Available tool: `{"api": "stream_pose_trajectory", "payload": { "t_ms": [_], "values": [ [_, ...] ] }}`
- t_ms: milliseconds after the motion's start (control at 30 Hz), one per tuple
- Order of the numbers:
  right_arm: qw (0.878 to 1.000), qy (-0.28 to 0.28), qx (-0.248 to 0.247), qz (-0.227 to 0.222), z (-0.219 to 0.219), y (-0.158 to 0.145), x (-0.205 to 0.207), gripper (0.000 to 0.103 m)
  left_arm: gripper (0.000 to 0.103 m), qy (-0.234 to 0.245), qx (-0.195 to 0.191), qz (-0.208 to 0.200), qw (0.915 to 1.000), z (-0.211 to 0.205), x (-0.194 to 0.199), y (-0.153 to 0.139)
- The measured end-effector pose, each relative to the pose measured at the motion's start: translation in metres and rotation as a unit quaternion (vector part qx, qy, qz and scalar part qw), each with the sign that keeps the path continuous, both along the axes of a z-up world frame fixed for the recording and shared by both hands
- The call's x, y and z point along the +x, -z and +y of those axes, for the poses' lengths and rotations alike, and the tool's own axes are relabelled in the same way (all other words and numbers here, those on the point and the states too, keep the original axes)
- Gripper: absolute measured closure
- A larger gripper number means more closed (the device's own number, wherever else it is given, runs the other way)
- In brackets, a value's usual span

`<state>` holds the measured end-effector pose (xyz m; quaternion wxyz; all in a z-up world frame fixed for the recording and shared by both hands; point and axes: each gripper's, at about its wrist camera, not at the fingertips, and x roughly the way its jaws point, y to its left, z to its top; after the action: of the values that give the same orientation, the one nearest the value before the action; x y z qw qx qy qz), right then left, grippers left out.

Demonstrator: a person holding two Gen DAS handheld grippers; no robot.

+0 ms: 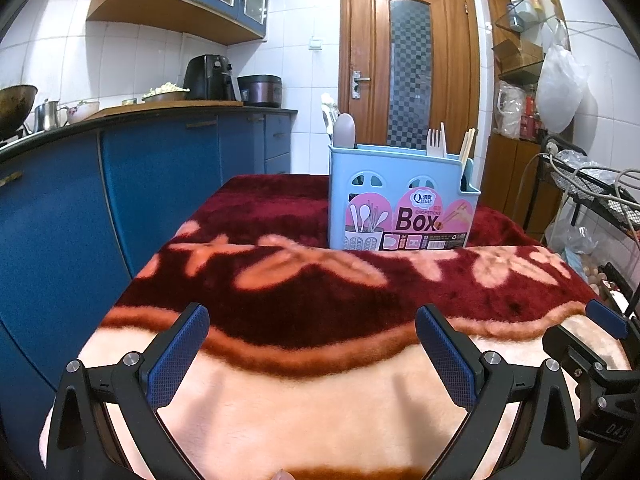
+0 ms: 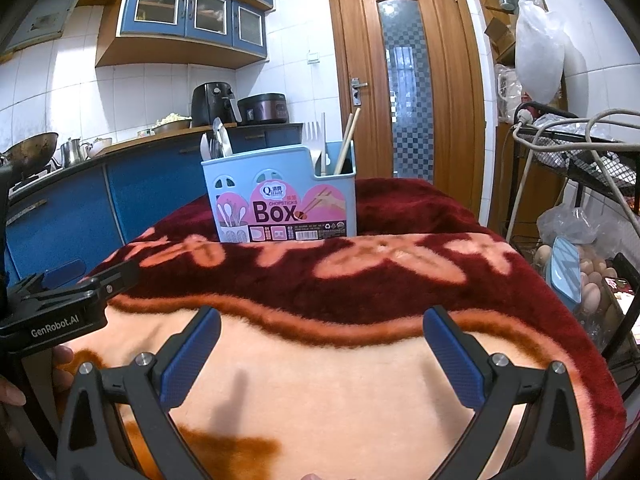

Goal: Organize utensils

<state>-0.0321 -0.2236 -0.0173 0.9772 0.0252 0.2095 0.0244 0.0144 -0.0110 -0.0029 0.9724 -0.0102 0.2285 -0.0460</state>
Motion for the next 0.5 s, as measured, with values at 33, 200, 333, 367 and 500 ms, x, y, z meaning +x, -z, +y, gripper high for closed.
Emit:
{"api": "stream_pose_trajectory", "payload": {
  "t_ms": [33, 200, 333, 367, 500],
  "values": [
    [1.000, 0.000, -0.001, 0.000, 0.0003, 0.0004, -0.0005, 0.000, 0.001, 0.000, 0.001, 0.000, 1.0000, -0.0008, -0.0002, 0.0004],
    [1.000, 0.000, 0.001, 0.001, 0.0000, 0.0000, -0.0009, 0.000, 0.001, 0.000, 0.000, 0.001, 1.0000, -0.0012, -0.0002, 0.0002],
    [1.000, -0.001, 0.000, 0.001, 0.0004, 0.0003, -0.0007, 0.000, 0.001, 0.001, -0.001, 0.002, 1.0000, -0.0013, -0.0008, 0.0004],
    [1.000, 0.000, 0.000, 0.001, 0.0001, -0.0003, -0.0001, 0.000, 0.001, 0.001, -0.001, 0.001, 1.0000, -0.0005, -0.0003, 0.0001],
    [1.000, 0.000, 0.000, 0.001, 0.0004, 0.0002, -0.0009, 0.000, 0.001, 0.001, -0.001, 0.002, 1.0000, -0.0010, -0.0005, 0.0002]
  ]
}}
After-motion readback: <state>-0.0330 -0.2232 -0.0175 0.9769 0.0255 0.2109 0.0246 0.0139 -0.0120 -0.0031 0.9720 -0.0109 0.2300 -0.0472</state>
